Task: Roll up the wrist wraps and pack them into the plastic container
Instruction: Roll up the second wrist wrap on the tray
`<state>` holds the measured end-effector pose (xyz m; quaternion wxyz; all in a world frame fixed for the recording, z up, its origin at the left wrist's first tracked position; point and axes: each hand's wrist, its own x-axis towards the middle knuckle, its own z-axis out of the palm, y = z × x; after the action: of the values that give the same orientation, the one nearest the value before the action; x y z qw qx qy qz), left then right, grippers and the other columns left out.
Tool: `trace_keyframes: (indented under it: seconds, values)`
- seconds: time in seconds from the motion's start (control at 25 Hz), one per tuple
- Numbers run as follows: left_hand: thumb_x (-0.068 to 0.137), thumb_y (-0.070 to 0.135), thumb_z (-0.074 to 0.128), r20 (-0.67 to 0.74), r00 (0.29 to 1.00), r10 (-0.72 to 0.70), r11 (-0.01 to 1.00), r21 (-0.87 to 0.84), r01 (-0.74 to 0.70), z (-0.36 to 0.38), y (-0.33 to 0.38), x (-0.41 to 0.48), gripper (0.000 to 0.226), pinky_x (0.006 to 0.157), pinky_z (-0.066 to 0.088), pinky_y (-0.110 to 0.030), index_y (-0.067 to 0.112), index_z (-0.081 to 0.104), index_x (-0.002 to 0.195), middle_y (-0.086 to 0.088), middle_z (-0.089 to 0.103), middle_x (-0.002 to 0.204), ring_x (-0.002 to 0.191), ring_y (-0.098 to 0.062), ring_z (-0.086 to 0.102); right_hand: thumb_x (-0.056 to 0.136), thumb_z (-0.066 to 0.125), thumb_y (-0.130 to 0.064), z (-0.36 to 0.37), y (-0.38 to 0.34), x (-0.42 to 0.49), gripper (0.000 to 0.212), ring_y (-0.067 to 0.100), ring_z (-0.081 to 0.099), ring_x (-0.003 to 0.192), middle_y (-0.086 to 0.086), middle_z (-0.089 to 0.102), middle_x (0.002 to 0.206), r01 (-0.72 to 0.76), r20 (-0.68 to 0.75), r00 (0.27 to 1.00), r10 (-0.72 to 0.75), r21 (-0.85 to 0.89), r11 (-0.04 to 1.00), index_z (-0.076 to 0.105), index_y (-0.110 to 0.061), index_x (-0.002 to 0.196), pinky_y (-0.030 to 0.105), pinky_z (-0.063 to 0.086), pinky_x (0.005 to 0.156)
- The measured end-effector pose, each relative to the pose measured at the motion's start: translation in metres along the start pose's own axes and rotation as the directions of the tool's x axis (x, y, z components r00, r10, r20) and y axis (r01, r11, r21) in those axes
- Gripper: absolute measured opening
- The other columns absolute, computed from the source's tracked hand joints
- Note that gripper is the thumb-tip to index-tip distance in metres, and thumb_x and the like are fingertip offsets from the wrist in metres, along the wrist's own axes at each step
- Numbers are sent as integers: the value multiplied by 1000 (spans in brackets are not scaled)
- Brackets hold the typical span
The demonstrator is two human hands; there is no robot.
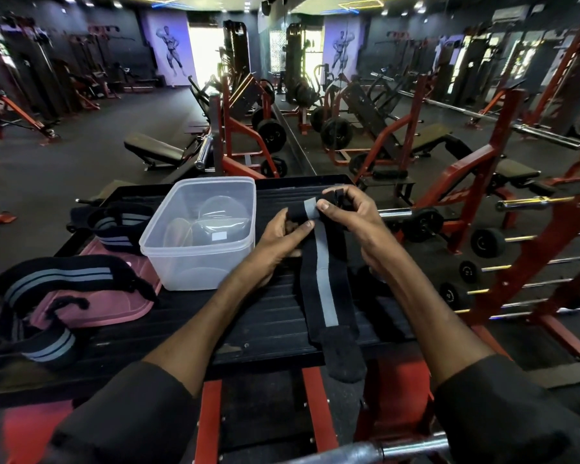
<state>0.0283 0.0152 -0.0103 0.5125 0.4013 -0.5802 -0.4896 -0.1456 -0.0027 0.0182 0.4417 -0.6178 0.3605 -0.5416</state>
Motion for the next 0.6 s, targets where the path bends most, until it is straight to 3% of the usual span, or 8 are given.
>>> trace_keyframes:
  seconds: [0.16,0.28,0.36,0.48,0.6]
  values:
    - [103,28,55,67,998,-13,999,51,9,0,48,-16,35,71,58,-23,24,51,137,10,69,113,105,-7,69,92,73,-9,-2,-35,-5,23,9,66,96,4,67,103,190,-13,981,-192,-61,980,66,-4,112,25,54,84]
    - [102,31,55,48,996,80,996,25,-81,5,89,-32,33,74,58,-23,22,56,133,8,70,114,98,-2,70,89,75,-13,-3,-66,-11,30,13,63,104,7,66,110,305,-19,951,-308,-93,948,65,-4,117,33,54,93]
    - [101,25,57,3,986,168,985,-42,-168,7,105,-42,31,77,58,-23,16,59,130,2,71,115,99,-6,71,89,76,-10,-3,-84,-18,31,13,62,107,3,65,111,355,23,935,-354,-88,931,64,-7,117,36,53,96]
    - [100,17,59,15,980,200,966,-169,-195,6,106,-54,28,78,59,-25,11,60,127,-6,72,116,100,-15,72,86,78,-6,-7,-86,-32,34,13,61,105,2,62,112,349,92,935,-342,-78,934,62,-9,116,34,54,92]
    - [100,15,58,88,992,87,973,-221,-66,-2,78,-65,30,75,59,-25,8,60,129,-11,72,118,102,-19,71,84,79,-3,-3,-50,-49,35,14,59,99,6,60,107,241,98,967,-235,-56,969,60,-10,112,34,53,85]
